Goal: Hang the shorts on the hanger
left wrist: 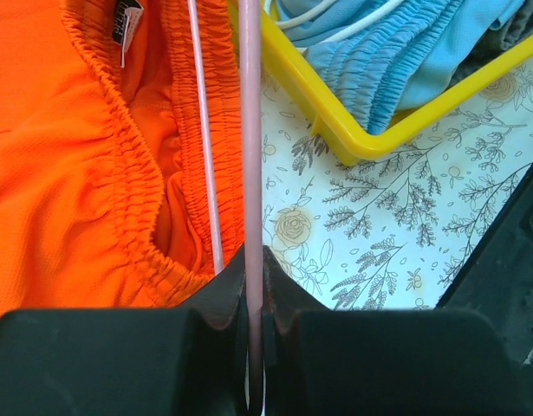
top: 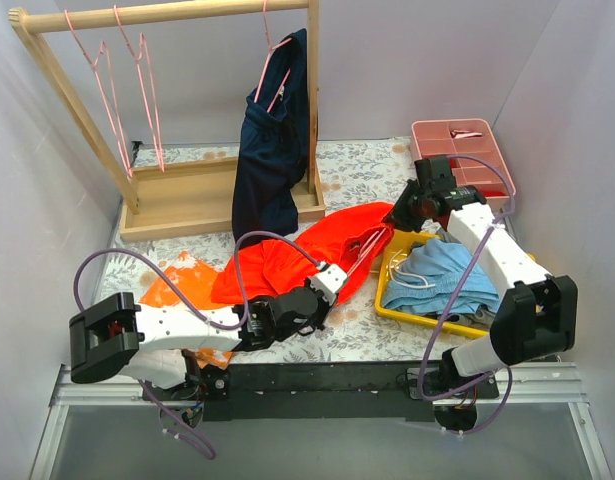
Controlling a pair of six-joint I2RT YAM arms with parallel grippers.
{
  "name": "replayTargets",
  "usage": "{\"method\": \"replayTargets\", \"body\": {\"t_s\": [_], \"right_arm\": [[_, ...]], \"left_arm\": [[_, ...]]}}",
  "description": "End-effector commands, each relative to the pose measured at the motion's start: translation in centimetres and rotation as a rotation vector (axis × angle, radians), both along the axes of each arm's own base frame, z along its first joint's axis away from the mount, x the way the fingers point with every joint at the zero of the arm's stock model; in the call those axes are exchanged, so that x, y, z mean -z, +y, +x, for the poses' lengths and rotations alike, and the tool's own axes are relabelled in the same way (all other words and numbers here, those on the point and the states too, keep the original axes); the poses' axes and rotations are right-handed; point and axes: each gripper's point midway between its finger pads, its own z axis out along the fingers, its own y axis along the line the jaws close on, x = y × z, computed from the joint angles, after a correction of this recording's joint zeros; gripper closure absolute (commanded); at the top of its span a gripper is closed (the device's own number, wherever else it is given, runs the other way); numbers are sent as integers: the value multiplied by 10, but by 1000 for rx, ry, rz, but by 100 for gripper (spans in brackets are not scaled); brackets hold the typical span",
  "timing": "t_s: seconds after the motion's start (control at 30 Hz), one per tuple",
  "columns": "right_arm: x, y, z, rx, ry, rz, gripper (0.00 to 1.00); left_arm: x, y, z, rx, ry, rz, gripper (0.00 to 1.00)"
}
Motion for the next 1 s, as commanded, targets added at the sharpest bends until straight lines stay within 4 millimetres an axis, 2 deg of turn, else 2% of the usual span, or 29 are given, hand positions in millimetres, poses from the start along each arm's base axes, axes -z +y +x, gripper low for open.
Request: {"method": "replayTargets", "body": {"t_s": [0.0, 0.03, 0.07, 0.1, 0.17, 0.43, 0.7, 0.97], "right_arm": [[-18, 15, -25, -77, -34, 25, 78], [-18, 16, -29, -84, -38, 26, 78], [-24, 19, -33, -94, -60, 34, 78], [-20, 19, -38, -100, -51, 40, 78], [-23, 19, -43, -106, -68, 45, 77], [-11, 27, -60, -171, -49, 81, 75], [-4, 27, -65, -212, -42, 72, 65], [2, 29, -70, -231, -16, 79, 65]], "left_arm": [[-32, -14, 17, -50, -77, -59, 100], [-37, -17, 20, -61, -87, -66, 100], [-36, -19, 21, -62, -87, -62, 100], [-32, -21, 21, -61, -85, -53, 100], [-37, -26, 23, -66, -84, -71, 100], [-46, -39, 29, -89, -79, -112, 100], [-45, -44, 29, -73, -83, -102, 100], [-50, -51, 35, -77, -112, -77, 100]]}}
